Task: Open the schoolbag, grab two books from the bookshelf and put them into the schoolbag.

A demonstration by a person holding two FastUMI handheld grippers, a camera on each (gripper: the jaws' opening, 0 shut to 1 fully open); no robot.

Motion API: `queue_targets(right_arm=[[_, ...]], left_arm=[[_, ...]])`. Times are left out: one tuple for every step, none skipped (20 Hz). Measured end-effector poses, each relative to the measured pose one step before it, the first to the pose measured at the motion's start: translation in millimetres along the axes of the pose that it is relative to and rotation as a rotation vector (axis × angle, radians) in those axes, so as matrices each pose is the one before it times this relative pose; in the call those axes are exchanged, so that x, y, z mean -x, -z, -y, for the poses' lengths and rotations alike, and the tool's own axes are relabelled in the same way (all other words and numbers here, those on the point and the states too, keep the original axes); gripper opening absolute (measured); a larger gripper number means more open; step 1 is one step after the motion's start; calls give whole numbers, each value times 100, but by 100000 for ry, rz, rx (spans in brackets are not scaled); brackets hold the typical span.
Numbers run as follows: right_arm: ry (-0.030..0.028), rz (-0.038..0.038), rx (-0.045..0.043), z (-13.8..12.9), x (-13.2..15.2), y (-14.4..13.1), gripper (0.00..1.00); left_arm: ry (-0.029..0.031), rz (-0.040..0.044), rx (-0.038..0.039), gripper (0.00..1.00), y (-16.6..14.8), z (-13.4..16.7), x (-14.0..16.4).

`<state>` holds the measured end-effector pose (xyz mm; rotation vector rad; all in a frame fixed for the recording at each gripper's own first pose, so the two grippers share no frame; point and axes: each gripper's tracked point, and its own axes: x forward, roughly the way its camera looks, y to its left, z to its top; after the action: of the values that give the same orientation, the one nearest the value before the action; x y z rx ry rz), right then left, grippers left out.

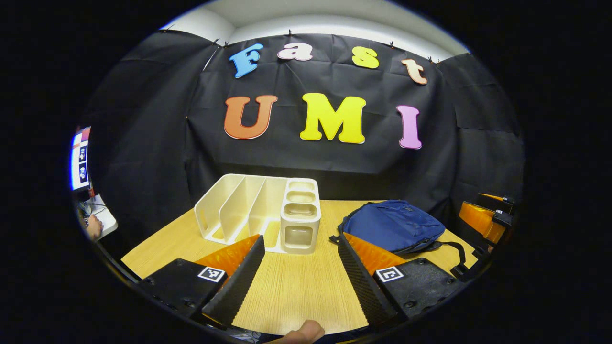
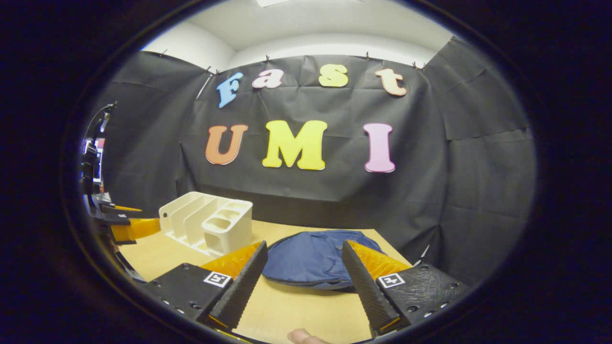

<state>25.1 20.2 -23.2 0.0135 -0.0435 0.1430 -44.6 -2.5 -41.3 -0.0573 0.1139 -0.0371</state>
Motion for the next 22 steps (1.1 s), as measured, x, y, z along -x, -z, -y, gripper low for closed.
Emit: queue_targets(right_arm=[[-509, 49, 603, -133, 331, 334, 92], [-620, 0, 128, -209, 76, 380, 98], [-840, -1072, 366, -319, -220, 172, 98], [-423, -409, 10, -192, -200, 335, 92], [125, 556, -43, -62, -32, -97, 95], [-8, 260, 679, 3, -306, -22, 95], [-196, 426, 644, 58, -87, -24, 95], [196, 404, -90, 131, -119, -75, 98], [1220, 372, -1511, 521, -75, -123, 98], [1050, 394, -2396, 475, -295, -107, 92], [277, -51, -2731, 379, 45, -103, 95], [-115, -641, -2475, 165, 216, 39, 95], [1109, -1184, -1947, 391, 91, 164, 95], [1182, -541, -337, 576, 68, 153, 95], [771, -36, 927, 288, 116, 10, 95], [864, -348, 1257, 238, -35, 33, 97], [787, -308, 832, 166, 159, 117, 96], [34, 563, 294, -22, 129, -127, 96], [-236, 331, -71, -60, 113, -162, 95], [-378, 87, -417, 2, 74, 58, 95], [-473, -327, -171, 23, 65, 53, 96], [-307, -251, -59, 1, -122, 113, 96]], left_arm=[[-136, 288, -107, 98, -135, 155, 482], [-2001, 555, -351, 98, -326, -403, 195], [-1479, 1329, -204, 98, -340, -516, -40], [-303, 1270, 266, 98, -266, -39, 139], [101, 1192, 594, 98, -90, 43, 106], [249, 713, 439, 98, -82, 157, 70], [562, -215, -336, 98, -701, 59, -396], [-211, -309, -263, 98, -471, -70, -508], [102, 116, 424, 98, -579, -166, -515], [1106, -425, 589, 98, -67, 368, -283], [1164, -1021, 372, 98, 108, 581, -128], [985, -1311, 178, 98, 312, 302, -131], [620, -851, -109, 98, 129, 243, 77], [80, -278, -618, 98, 25, 107, 84], [45, 713, -1298, 98, -296, 215, 51], [-323, 757, -1109, 98, -214, 31, 76], [-267, 353, -494, 98, -93, -24, 140], [271, -28, 31, 98, -82, -25, 61], [-11, 353, 96, 98, -55, -33, 34], [-637, 183, -144, 98, -176, -196, 19], [-781, 162, -315, 98, -42, -182, 24], [-507, 116, -139, 98, -108, -173, -1]])
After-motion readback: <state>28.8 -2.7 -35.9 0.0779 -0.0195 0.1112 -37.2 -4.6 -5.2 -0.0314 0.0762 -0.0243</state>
